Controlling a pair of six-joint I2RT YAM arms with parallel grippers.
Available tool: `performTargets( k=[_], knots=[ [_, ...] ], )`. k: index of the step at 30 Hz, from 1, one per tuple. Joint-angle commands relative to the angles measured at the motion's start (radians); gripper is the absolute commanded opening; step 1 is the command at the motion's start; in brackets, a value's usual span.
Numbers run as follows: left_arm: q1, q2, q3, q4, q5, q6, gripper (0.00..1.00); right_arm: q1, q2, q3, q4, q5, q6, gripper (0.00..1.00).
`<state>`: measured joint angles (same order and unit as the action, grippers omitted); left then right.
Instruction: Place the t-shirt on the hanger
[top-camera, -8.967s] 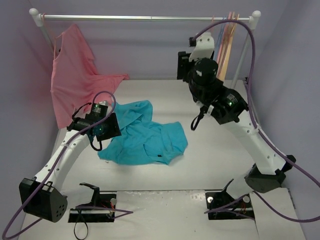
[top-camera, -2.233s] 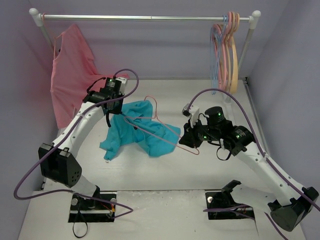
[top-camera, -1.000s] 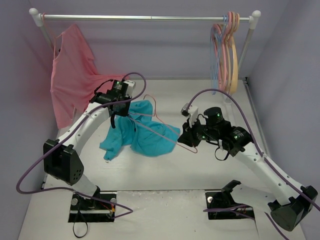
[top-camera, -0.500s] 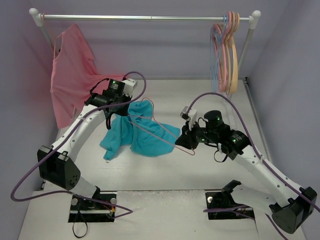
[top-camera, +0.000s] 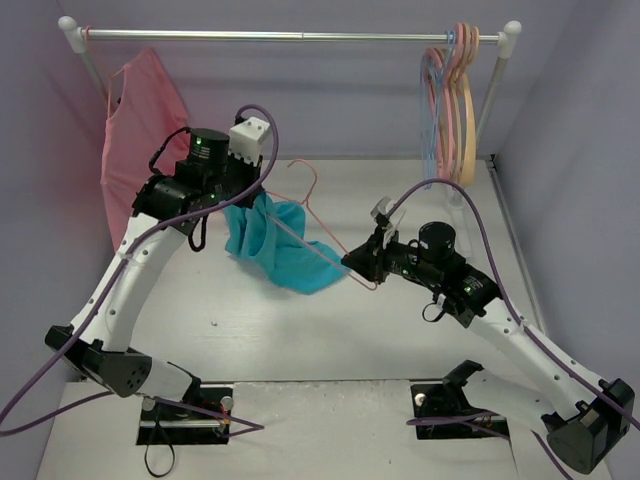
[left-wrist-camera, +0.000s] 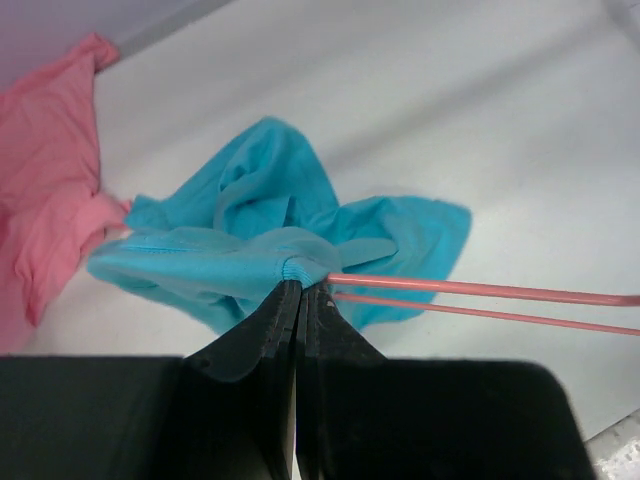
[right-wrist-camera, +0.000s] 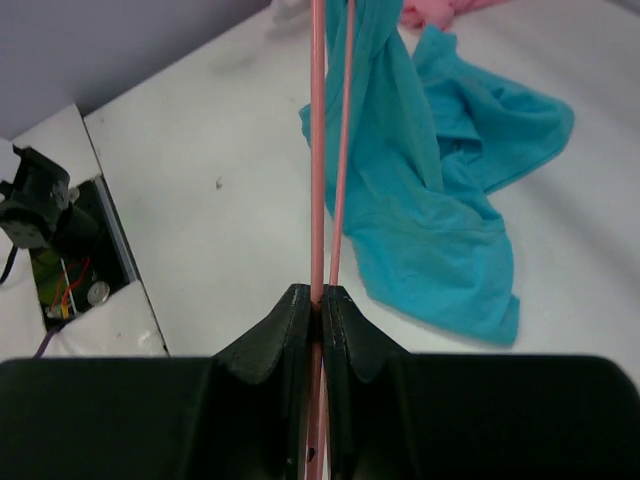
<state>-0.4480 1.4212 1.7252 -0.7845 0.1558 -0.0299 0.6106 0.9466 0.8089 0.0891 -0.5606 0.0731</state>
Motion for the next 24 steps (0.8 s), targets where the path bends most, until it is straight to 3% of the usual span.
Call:
performTargets(
  k=[1, 4, 14, 24],
  knots=[
    [-0.053, -0.027, 0.137, -0.027, 0.018, 0.005, 0.0, 0.003, 0.011, 0.032, 0.253, 0.005, 0.04, 0.0],
    [-0.084, -0.028, 0.201, -0.038, 0.025, 0.004, 0.0, 0.003, 0.023, 0.038, 0.349, 0.002, 0.039, 0.0],
    [-0.15, -0.022, 0.152, -0.027, 0.041, -0.013, 0.0, 0.003, 0.052, -0.056, 0.572, -0.001, 0.048, 0.0],
    [-0.198, 0.016, 0.266, -0.044, 0.045, -0.011, 0.0, 0.003, 0.107, -0.132, 0.802, -0.021, 0.082, 0.0]
  ],
)
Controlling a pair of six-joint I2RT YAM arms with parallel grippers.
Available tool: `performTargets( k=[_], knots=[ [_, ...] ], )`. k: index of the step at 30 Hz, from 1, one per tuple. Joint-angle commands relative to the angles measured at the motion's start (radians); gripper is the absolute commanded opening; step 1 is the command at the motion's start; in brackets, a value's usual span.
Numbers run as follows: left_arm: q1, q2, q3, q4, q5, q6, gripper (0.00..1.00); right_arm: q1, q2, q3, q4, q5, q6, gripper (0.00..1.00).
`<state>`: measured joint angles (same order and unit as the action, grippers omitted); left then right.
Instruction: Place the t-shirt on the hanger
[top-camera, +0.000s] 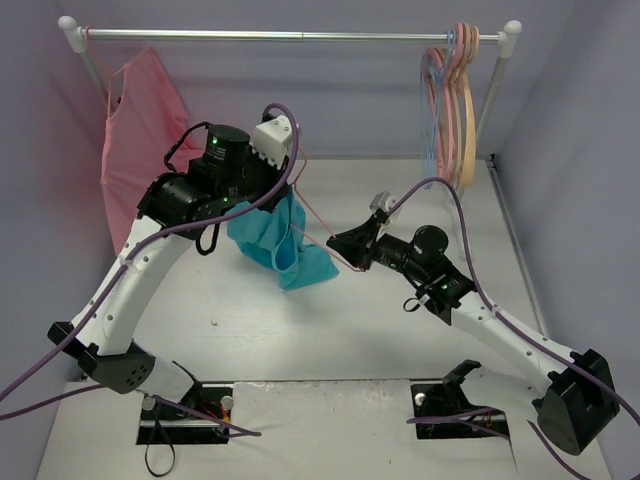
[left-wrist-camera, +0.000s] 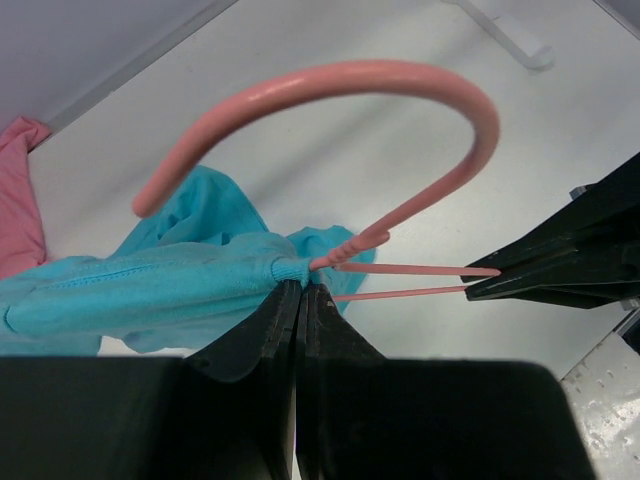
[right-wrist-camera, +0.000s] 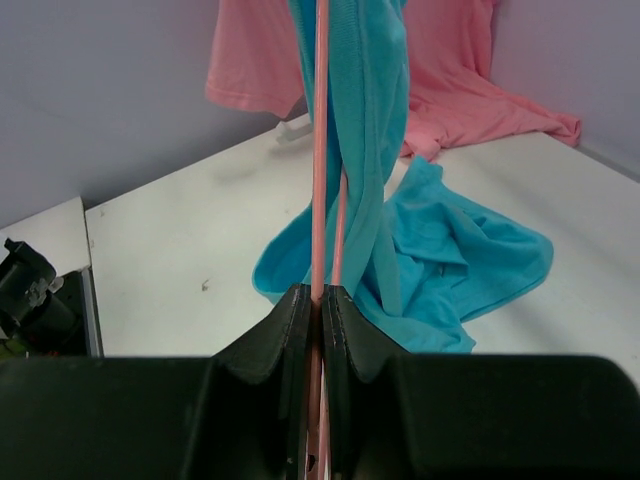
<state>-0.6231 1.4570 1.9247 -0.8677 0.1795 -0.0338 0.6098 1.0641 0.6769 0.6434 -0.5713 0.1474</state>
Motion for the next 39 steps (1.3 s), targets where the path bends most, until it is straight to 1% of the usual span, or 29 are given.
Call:
performTargets(
  k=[1, 7, 8, 11, 12, 14, 15, 16, 18, 20, 27, 28, 32, 39],
  knots=[
    [-0.027, -0.02, 0.065, 0.038, 0.021, -0.008, 0.0, 0.004, -0.01, -0.007, 0.26, -0.001, 0.001, 0.0],
    [-0.043, -0.015, 0.027, 0.024, -0.015, -0.002, 0.0, 0.002, 0.013, -0.025, 0.343, 0.018, -0.014, 0.0],
    [-0.043, -0.015, 0.014, 0.021, -0.02, -0.002, 0.04, 0.002, 0.019, -0.028, 0.352, 0.014, -0.023, 0.0],
    [-0.043, -0.011, -0.007, 0.022, -0.06, 0.002, 0.07, 0.002, 0.022, -0.059, 0.413, 0.01, -0.029, 0.0],
    [-0.043, -0.011, -0.013, 0.022, -0.07, 0.008, 0.1, 0.002, 0.023, -0.066, 0.444, 0.01, -0.029, 0.0],
    [-0.043, -0.009, -0.024, 0.027, -0.1, 0.014, 0.12, 0.001, 0.03, -0.077, 0.473, 0.004, -0.029, 0.0],
    [-0.041, -0.009, -0.026, 0.027, -0.104, 0.017, 0.19, 0.001, 0.031, -0.08, 0.482, -0.001, -0.029, 0.0],
    [-0.043, -0.007, -0.024, 0.027, -0.106, 0.017, 0.23, 0.002, 0.039, -0.086, 0.493, -0.009, -0.026, 0.0],
    [-0.041, -0.007, -0.024, 0.03, -0.115, 0.017, 0.29, 0.002, 0.045, -0.094, 0.525, -0.012, -0.025, 0.0],
    [-0.043, -0.011, -0.023, 0.038, -0.115, 0.02, 0.33, 0.002, 0.056, -0.105, 0.554, -0.013, -0.022, 0.0],
    [-0.043, -0.021, -0.004, 0.035, -0.112, 0.018, 0.43, 0.002, 0.103, -0.128, 0.631, -0.013, 0.007, 0.0],
    [-0.043, -0.027, 0.0, 0.033, -0.115, 0.02, 0.46, 0.002, 0.111, -0.128, 0.636, -0.009, 0.009, 0.0],
    [-0.041, -0.044, 0.01, 0.022, -0.115, 0.018, 0.53, 0.001, 0.132, -0.128, 0.645, 0.002, 0.006, 0.0],
    [-0.043, -0.064, 0.002, -0.034, -0.106, -0.011, 0.55, -0.008, 0.145, -0.12, 0.642, 0.022, 0.009, 0.0]
  ],
)
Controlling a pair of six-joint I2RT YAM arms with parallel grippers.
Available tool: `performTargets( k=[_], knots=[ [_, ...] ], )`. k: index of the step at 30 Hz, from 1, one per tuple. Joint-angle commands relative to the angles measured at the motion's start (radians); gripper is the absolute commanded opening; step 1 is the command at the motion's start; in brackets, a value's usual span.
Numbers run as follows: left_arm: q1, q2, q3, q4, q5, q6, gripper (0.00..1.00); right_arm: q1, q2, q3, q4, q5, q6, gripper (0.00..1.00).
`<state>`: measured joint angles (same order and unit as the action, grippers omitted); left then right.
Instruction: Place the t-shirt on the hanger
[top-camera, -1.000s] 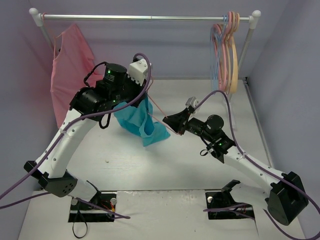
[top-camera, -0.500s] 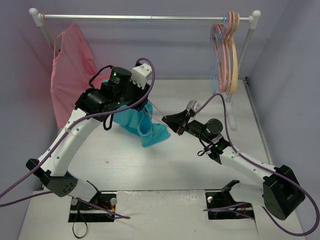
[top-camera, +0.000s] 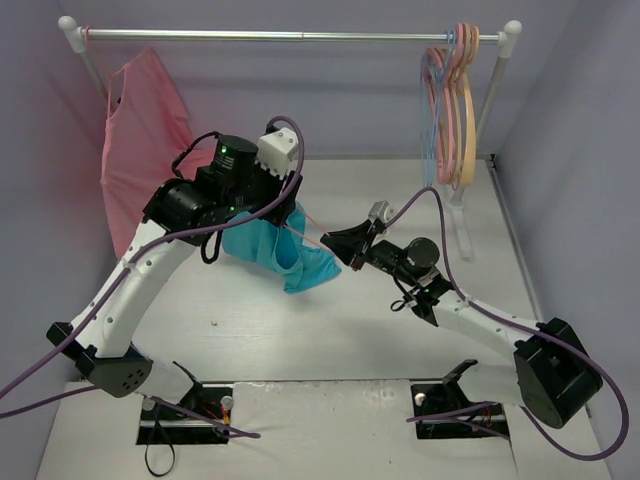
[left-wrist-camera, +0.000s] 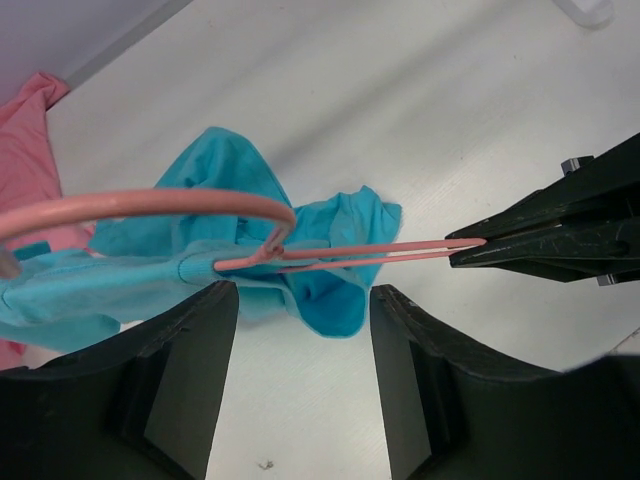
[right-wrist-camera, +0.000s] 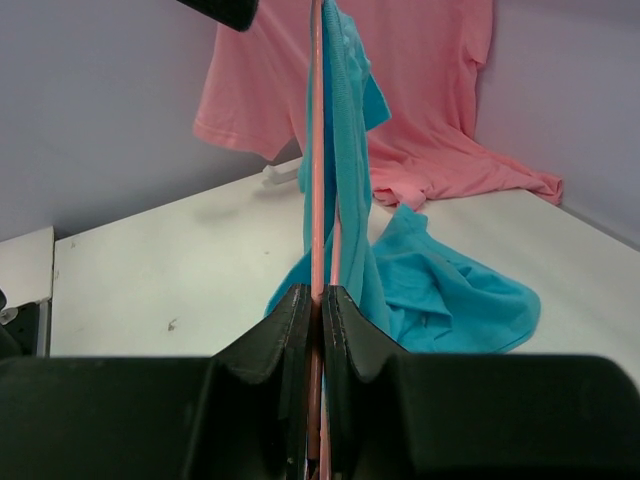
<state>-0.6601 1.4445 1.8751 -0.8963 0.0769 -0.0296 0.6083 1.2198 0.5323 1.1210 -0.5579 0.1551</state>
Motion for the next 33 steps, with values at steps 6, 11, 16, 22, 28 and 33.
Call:
performTargets(
  k=[6, 11, 16, 22, 28, 33],
  knots=[
    [-0.006, -0.102, 0.006, -0.044, -0.034, -0.02, 0.55, -0.016, 0.001, 0.024, 0.16, 0.019, 0.011, 0.0],
    [-0.004, -0.151, -0.014, -0.067, -0.048, -0.027, 0.55, -0.016, 0.027, 0.023, 0.186, 0.018, 0.027, 0.0],
    [0.004, -0.24, -0.123, -0.039, -0.162, 0.026, 0.45, -0.016, 0.047, 0.024, 0.207, 0.012, 0.041, 0.0],
    [0.204, -0.23, -0.203, 0.022, -0.077, 0.155, 0.43, -0.018, 0.057, 0.028, 0.221, -0.008, 0.049, 0.0],
    [0.384, -0.139, -0.185, 0.168, 0.138, 0.221, 0.45, -0.018, 0.064, 0.035, 0.224, -0.023, 0.054, 0.0],
    [0.445, -0.066, -0.099, 0.16, 0.321, 0.345, 0.48, -0.019, 0.064, 0.04, 0.223, -0.031, 0.055, 0.0]
  ],
)
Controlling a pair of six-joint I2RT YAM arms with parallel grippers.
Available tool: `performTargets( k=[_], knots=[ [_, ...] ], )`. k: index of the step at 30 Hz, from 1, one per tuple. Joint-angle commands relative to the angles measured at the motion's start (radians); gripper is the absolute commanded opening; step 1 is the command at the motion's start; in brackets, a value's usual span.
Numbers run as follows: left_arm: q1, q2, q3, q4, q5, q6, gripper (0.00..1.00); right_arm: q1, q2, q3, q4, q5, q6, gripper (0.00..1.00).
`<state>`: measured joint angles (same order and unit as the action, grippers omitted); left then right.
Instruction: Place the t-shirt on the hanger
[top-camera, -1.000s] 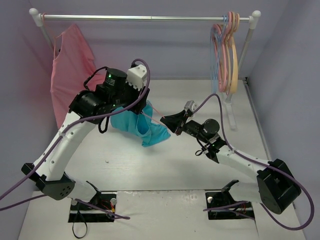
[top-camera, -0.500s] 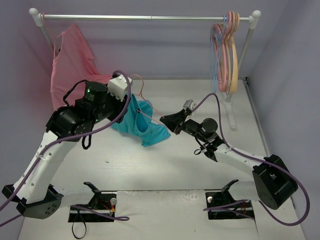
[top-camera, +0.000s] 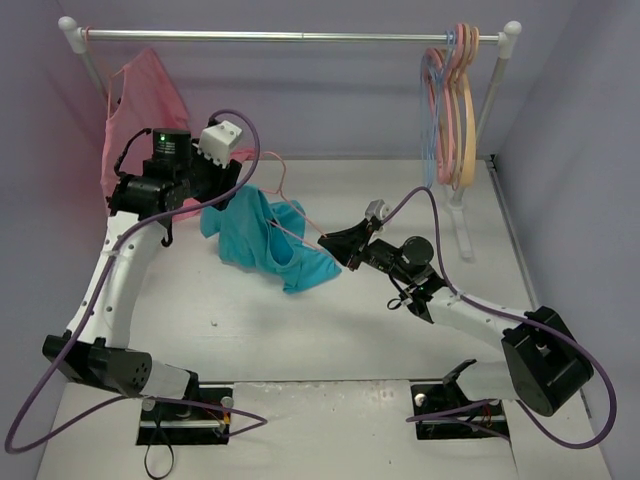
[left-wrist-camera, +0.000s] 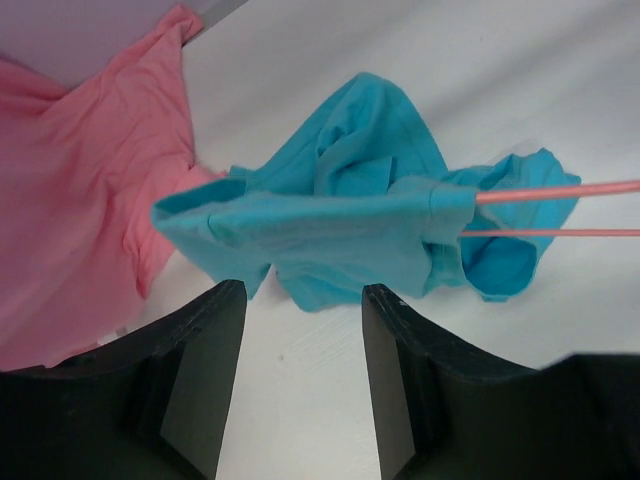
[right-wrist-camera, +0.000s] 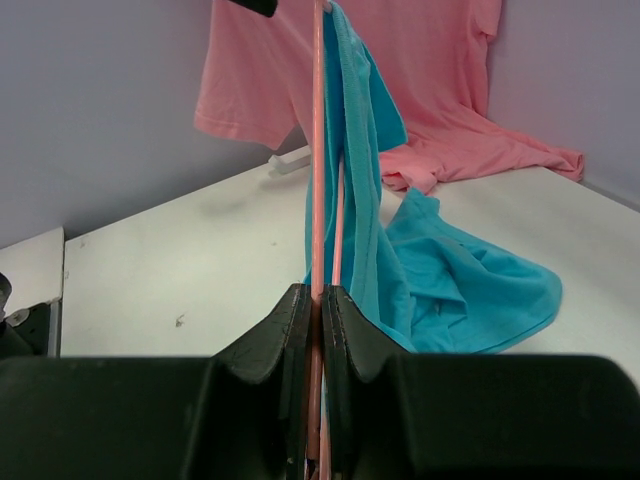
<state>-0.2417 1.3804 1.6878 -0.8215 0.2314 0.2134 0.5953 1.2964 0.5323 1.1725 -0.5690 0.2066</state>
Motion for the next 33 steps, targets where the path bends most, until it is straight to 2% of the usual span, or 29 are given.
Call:
performTargets(
  k=[1, 7, 14, 19, 23, 27, 33],
  knots=[
    [0.042, 0.005, 0.09, 0.084, 0.19, 0.124, 0.5, -0.006, -0.011, 0.041, 0.173, -0.023, 0.007, 0.0],
    [0.076, 0.046, 0.096, 0.056, 0.338, 0.279, 0.51, -0.008, -0.009, 0.044, 0.168, -0.038, 0.007, 0.0],
    [0.076, 0.092, 0.067, 0.031, 0.391, 0.421, 0.51, -0.009, -0.008, 0.055, 0.17, -0.061, 0.016, 0.0],
    [0.078, 0.111, 0.053, 0.013, 0.428, 0.468, 0.49, -0.011, -0.011, 0.064, 0.153, -0.069, 0.008, 0.0],
    [0.076, 0.109, 0.026, 0.001, 0.46, 0.481, 0.37, -0.018, -0.014, 0.069, 0.145, -0.075, 0.007, 0.0],
    [0.076, 0.092, -0.022, 0.012, 0.529, 0.472, 0.2, -0.026, -0.009, 0.081, 0.141, -0.098, 0.013, 0.0],
    [0.074, 0.078, -0.054, -0.004, 0.62, 0.455, 0.17, -0.032, -0.011, 0.107, 0.113, -0.143, 0.014, 0.0]
  ],
)
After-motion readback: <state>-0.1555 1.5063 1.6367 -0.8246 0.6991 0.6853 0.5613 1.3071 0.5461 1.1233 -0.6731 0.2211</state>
